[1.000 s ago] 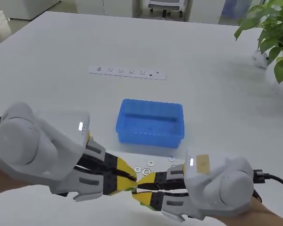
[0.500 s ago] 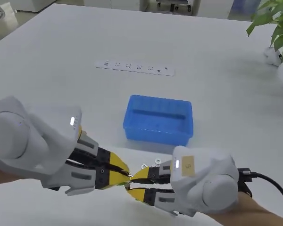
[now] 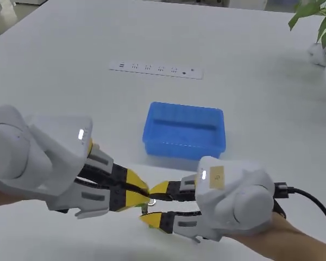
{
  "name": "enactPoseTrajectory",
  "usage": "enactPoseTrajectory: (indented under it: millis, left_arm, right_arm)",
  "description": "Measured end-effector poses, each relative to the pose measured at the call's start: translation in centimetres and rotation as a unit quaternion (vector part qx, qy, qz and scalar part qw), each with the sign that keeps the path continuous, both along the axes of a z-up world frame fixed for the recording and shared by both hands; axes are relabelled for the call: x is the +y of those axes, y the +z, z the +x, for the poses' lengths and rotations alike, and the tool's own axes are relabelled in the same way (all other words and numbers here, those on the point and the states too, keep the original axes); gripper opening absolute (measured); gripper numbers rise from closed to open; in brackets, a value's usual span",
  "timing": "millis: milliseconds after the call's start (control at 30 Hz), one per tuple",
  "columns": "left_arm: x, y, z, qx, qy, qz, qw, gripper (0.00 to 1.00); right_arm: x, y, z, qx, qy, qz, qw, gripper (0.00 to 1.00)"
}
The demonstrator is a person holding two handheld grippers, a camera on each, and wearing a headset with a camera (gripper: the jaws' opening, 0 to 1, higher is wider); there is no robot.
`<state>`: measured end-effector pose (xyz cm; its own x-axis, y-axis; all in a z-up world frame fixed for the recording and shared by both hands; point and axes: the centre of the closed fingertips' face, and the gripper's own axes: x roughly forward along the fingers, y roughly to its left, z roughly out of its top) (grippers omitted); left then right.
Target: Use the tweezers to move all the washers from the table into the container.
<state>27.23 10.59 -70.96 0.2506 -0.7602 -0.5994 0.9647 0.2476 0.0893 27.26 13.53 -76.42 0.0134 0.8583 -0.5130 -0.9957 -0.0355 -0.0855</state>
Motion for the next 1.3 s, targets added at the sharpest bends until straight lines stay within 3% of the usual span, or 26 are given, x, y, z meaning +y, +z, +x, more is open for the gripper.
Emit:
enactPoseTrajectory:
  millis: [200, 267, 400, 633, 933, 1067, 1100, 1300]
  left_arm:
    - [-0.4, 0.7, 0.1, 0.003, -0.001, -0.019, 0.9998, 0.06]
    - [-0.3, 0.6, 0.2, 0.002, -0.003, -0.012, 0.9999, 0.06]
    - [0.0, 0.2, 0.5, 0.001, -0.003, -0.002, 1.0, 0.06]
    - [0.3, 0.0, 1.3, -0.002, 0.004, 0.002, 1.0, 0.06]
    - [0.7, -0.6, 2.1, 0.004, 0.01, -0.001, 0.9999, 0.06]
    - [0.6, -0.7, 2.2, 0.0, 0.008, -0.002, 1.0, 0.06]
    - [0.6, -0.8, 2.3, 0.011, 0.012, -0.007, 0.9998, 0.06]
    - [0.5, -0.8, 2.6, 0.019, 0.018, -0.015, 0.9995, 0.06]
  right_arm:
    - [0.3, -0.3, -0.1, 0.005, 0.002, 0.001, 1.0, 0.18]
    - [0.3, -0.3, 0.2, -0.005, 0.001, -0.003, 1.0, 0.13]
    - [0.1, -0.7, 0.8, -0.017, 0.003, -0.017, 0.9997, 0.12]
    - [0.7, -0.9, 1.6, -0.022, 0.0, -0.016, 0.9996, 0.12]
    - [0.9, -1.4, 2.1, -0.013, -0.01, -0.019, 0.9997, 0.12]
    - [0.9, -1.5, 2.2, -0.009, -0.013, -0.019, 0.9997, 0.12]
    - [0.9, -1.5, 2.2, -0.008, -0.014, -0.019, 0.9997, 0.12]
    - [0.8, -1.7, 2.4, -0.007, -0.017, -0.02, 0.9996, 0.12]
